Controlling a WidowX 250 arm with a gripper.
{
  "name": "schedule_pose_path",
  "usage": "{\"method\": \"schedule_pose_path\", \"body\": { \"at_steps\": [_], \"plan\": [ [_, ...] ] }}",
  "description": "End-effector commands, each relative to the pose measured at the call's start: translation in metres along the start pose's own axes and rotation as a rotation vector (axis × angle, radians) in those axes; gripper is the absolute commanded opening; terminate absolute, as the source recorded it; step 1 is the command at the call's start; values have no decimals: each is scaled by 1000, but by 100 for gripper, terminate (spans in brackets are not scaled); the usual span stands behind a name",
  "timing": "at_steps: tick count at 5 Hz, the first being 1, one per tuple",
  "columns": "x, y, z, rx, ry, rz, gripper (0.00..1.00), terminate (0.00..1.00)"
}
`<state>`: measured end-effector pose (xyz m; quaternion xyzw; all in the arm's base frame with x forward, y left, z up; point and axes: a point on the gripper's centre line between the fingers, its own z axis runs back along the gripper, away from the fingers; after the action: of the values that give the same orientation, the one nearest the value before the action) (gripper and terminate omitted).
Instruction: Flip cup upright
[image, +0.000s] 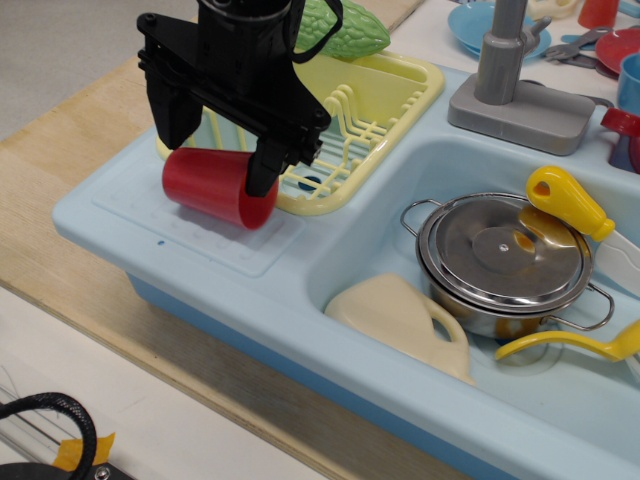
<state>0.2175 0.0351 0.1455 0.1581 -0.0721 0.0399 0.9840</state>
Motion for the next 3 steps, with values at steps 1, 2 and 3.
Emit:
{"method": "schedule_pose_path", "body": {
  "at_steps": [1,2,3],
  "plan": [
    [-1,3,-6,-12,-18,30,100,0],
    [-2,2,-6,-7,-32,57,0,0],
    [-3,5,6,6,-33,71,0,0]
  ]
}}
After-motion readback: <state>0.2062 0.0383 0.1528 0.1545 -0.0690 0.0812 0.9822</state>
